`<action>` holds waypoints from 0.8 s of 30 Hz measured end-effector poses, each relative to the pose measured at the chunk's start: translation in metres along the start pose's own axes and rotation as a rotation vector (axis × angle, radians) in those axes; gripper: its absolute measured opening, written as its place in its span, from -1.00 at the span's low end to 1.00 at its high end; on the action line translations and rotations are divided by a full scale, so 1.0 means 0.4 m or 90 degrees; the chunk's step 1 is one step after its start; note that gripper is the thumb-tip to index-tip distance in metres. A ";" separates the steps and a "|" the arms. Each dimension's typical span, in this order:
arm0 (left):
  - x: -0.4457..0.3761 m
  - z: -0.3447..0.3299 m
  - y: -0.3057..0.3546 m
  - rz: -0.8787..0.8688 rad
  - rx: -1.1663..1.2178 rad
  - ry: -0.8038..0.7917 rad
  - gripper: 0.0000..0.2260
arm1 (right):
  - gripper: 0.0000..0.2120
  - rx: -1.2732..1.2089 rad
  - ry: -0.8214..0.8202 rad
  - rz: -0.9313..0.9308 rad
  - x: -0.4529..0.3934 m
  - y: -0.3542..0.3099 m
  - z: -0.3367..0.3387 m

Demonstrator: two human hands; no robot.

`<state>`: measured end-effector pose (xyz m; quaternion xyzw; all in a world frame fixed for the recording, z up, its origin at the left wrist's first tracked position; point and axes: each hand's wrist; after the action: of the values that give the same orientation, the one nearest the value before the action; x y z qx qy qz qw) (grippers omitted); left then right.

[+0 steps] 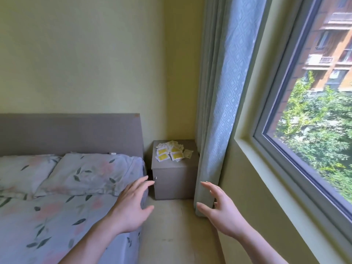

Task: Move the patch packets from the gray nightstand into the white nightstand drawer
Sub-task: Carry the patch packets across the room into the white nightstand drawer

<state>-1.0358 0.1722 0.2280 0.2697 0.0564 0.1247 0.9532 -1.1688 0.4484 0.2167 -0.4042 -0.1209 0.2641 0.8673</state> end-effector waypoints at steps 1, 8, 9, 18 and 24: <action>-0.043 0.000 -0.009 0.014 0.002 0.001 -0.40 | -0.41 -0.004 -0.012 -0.001 -0.061 0.012 0.009; -0.276 0.010 -0.102 0.102 0.032 0.036 -0.34 | -0.41 -0.005 -0.099 0.012 -0.470 0.021 -0.010; -0.309 0.011 -0.122 0.114 0.036 0.038 -0.34 | -0.41 -0.004 -0.113 0.015 -0.524 0.018 -0.025; -0.688 0.003 -0.367 0.162 0.041 0.009 -0.39 | -0.40 -0.002 -0.160 -0.056 -0.962 0.069 -0.161; -1.002 0.005 -0.495 0.137 0.033 -0.068 -0.41 | -0.39 0.001 -0.132 -0.149 -1.196 0.135 -0.200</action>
<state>-1.3802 -0.0994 0.1414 0.3048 -0.0205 0.2103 0.9287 -1.5521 0.1604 0.1258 -0.3576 -0.2556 0.2015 0.8753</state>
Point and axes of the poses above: each hand's wrist, its own x-axis away from the middle knuckle, its own z-axis out of the back of the hand, y = z × x, and after that the axes turned 3 degrees about x, right-handed
